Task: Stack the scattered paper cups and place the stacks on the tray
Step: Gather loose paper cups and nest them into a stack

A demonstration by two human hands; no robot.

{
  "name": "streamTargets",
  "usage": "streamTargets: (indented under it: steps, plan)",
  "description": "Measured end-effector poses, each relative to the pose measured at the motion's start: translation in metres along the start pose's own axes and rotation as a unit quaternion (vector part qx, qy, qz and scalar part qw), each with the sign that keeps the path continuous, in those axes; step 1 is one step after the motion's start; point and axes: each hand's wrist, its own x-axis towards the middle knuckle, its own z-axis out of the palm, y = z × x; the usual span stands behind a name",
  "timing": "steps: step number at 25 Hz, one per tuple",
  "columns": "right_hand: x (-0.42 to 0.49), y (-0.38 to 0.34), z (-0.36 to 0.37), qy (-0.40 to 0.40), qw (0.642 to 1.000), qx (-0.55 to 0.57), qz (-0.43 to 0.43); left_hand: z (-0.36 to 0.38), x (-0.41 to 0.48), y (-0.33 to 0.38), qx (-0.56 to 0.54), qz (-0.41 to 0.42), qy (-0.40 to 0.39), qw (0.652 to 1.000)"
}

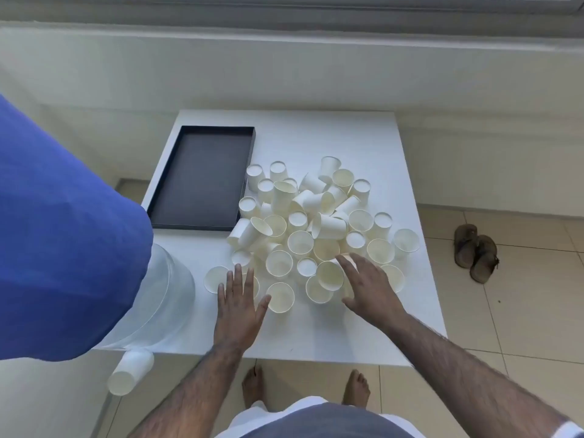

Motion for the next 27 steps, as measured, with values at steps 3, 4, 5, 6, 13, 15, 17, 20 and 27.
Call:
streamTargets:
  steps: [3,4,5,6,13,15,17,20,27]
  plan:
    - [0.001,0.001,0.002,0.003,1.000,0.014,0.013,0.006,-0.001,-0.003,0.012,-0.006,-0.007,1.000]
    - [0.001,0.002,0.003,0.000,1.000,0.007,0.017,0.006,-0.002,-0.003,0.015,-0.006,-0.017,1.000]
    - [0.002,0.003,0.004,-0.004,1.000,0.005,0.020,0.009,-0.001,-0.003,0.015,-0.007,-0.015,1.000]
    - [0.002,0.004,0.006,-0.004,1.000,0.001,0.019,0.011,-0.001,-0.004,0.018,-0.007,-0.017,1.000]
    - [0.013,0.004,0.004,-0.008,1.000,-0.020,0.019,0.018,-0.001,-0.011,0.004,-0.006,-0.006,1.000]
    - [0.018,0.003,0.005,-0.008,1.000,-0.018,0.014,0.020,-0.003,-0.012,0.007,-0.003,-0.010,1.000]
    - [0.022,0.002,0.007,-0.008,1.000,-0.018,0.007,0.020,-0.002,-0.014,0.008,0.002,-0.007,1.000]
    - [0.025,0.002,0.010,-0.015,1.000,-0.011,0.009,0.019,-0.002,-0.015,0.012,0.003,-0.007,1.000]
    - [0.028,0.009,0.014,-0.017,1.000,0.004,0.009,0.021,-0.004,-0.021,0.016,-0.006,-0.008,1.000]
